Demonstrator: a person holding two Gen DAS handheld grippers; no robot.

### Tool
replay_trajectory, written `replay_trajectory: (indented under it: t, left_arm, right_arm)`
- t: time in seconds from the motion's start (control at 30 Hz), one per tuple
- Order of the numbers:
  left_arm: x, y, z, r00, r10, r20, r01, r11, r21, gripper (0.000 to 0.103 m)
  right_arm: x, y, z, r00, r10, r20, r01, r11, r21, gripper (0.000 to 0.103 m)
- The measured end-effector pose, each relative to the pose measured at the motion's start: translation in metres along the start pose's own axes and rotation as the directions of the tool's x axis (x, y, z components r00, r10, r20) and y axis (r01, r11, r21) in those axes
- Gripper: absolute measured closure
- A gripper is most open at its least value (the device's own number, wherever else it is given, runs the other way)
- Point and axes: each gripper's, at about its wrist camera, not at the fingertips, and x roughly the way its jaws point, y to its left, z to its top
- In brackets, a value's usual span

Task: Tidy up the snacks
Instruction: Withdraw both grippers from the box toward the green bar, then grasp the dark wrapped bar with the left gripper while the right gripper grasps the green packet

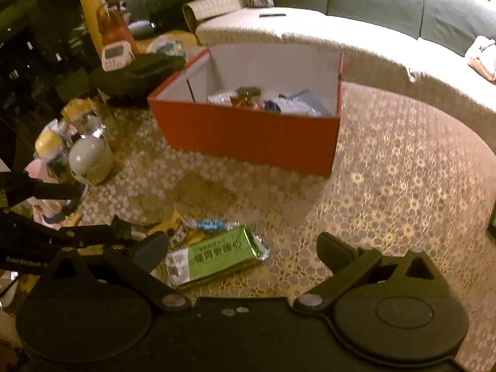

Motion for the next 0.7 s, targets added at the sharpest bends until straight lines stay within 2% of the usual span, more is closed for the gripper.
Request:
replay_trajectory:
  t: [0.27, 0.4, 0.7]
  left_arm:
    - [0.031, 0.005, -0.018, 0.991, -0.104, -0.082, 0.115, 0.984, 0.139, 0.016]
    - [0.047, 0.002, -0.021, 0.989, -0.097, -0.114, 0.118, 0.973, 0.200, 0.016]
    - [0.073, 0.011, -0.016, 0.978, -0.136, -0.156, 0.164, 0.968, 0.190, 0.016]
  right_arm:
    - [0.036, 0.010, -0.010, 0.996, -0.041, -0.079, 0.045, 0.998, 0.047, 0.001]
    - [0.054, 0.014, -0.009, 0.992, -0.057, -0.112, 0.064, 0.996, 0.059, 0.001]
    - [0.091, 0.024, 0.001, 0.982, -0.119, -0.146, 0.132, 0.988, 0.077, 0.002]
